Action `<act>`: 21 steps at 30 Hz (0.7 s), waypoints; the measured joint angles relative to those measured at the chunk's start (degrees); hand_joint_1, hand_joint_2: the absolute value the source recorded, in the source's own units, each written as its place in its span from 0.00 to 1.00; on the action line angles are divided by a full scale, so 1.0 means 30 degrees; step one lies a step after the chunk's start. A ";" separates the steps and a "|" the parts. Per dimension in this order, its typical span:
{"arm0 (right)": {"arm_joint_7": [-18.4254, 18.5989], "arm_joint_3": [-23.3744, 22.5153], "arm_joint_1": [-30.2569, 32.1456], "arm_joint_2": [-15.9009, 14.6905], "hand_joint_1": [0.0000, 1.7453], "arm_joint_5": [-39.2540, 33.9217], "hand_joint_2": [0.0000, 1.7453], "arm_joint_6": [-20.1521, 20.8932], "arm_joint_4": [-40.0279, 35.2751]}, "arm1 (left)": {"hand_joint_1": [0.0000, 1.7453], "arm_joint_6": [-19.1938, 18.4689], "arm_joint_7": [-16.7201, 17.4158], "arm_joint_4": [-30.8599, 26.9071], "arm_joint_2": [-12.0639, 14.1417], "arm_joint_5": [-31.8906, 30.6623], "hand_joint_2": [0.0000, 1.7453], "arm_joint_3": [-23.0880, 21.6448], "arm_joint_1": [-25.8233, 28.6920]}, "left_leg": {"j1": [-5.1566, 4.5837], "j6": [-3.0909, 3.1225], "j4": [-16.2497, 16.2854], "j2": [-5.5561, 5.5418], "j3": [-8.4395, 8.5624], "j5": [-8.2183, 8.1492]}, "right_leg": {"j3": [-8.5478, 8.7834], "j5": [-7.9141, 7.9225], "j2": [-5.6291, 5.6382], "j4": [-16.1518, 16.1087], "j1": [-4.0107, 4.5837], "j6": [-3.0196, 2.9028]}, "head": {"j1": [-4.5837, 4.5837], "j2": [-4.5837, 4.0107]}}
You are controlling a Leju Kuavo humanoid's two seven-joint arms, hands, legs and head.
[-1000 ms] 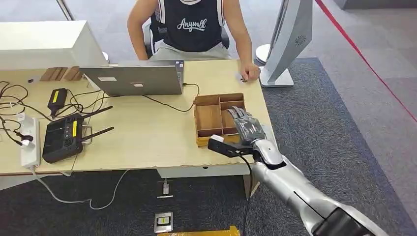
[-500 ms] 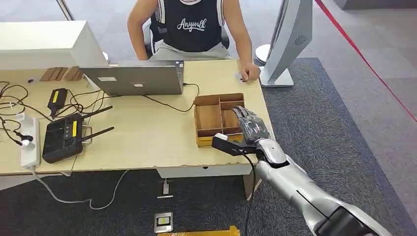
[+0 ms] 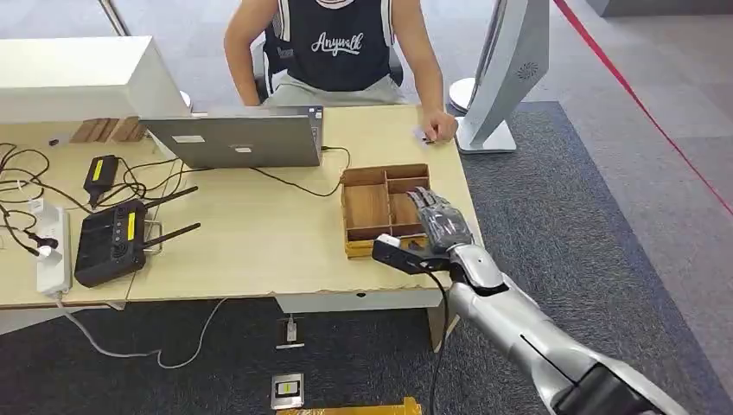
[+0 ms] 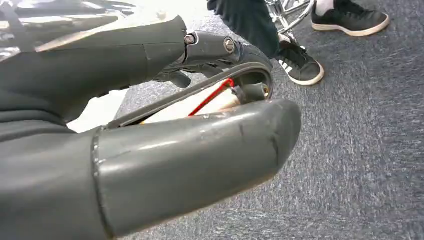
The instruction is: Pass the card to the sensor for recognition and then transmit it.
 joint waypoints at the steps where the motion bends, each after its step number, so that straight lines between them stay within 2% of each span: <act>1: -0.0022 0.0022 -0.0003 0.0037 1.00 -0.0022 1.00 0.0022 0.0000 | 0.00 0.0000 0.0000 0.0000 0.0000 0.0007 0.00 0.0021 0.0001 | 0.0000 0.0000 0.0000 0.0000 -0.0001 0.0000 | 0.0000 0.0000 0.0000 0.0000 0.0000 0.0000 | 0.0007 0.0000; 21: -0.0364 0.0175 -0.0070 0.0262 1.00 -0.0452 1.00 -0.0007 0.0452 | 0.00 0.0000 -0.0131 0.0000 0.0000 -0.0219 0.00 0.0153 -0.0036 | 0.0000 0.0000 0.0000 0.0001 0.0005 0.0000 | 0.0000 0.0000 0.0000 -0.0001 0.0000 0.0000 | 0.0007 0.0000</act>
